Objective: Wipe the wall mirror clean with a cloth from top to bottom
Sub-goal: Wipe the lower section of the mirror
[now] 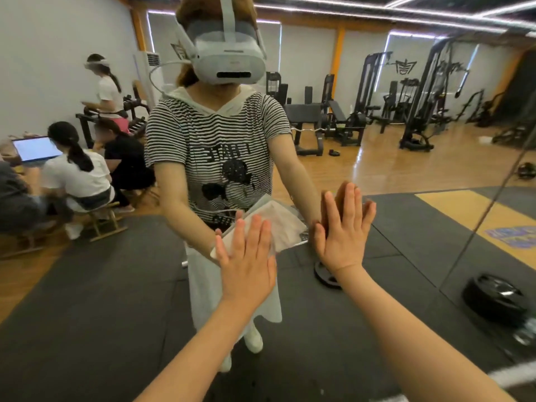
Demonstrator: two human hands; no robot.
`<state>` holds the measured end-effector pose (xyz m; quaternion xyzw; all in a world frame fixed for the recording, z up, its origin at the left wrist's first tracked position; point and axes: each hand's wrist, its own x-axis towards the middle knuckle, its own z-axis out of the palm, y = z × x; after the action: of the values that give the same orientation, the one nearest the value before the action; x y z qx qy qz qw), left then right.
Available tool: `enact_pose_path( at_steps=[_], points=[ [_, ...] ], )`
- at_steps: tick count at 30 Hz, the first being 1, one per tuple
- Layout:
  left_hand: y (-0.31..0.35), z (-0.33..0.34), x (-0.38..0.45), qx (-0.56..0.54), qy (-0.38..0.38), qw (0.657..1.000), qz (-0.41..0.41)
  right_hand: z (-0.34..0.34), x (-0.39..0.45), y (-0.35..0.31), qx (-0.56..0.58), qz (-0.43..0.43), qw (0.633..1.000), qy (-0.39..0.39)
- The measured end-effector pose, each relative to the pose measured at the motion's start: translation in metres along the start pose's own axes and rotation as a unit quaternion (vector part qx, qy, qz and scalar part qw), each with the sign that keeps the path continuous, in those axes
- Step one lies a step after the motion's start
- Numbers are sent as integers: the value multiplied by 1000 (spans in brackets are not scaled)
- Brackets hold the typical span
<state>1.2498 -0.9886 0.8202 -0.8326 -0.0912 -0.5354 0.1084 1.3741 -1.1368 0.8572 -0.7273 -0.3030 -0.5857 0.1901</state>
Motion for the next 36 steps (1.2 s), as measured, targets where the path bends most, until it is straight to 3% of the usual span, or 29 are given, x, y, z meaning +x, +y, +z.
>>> enact_pose_path(
  at_steps=[12, 18, 23, 31, 36],
  points=[
    [-1, -3, -2, -1, -6, 1000, 4, -8, 0, -3, -9, 20, 999, -38],
    [5, 1, -3, 34, 7, 999, -22, -31, 7, -2, 93, 20, 991, -93],
    [19, 0, 1, 56, 11, 996, -69, -52, 5, 63, 92, -61, 987, -120],
    [30, -12, 7, 111, -43, 986, -115, -64, -4, 199, 46, -2, 993, -109],
    [39, -16, 9, 81, -58, 983, -157, -46, -13, 218, 50, -34, 994, -90]
  ],
)
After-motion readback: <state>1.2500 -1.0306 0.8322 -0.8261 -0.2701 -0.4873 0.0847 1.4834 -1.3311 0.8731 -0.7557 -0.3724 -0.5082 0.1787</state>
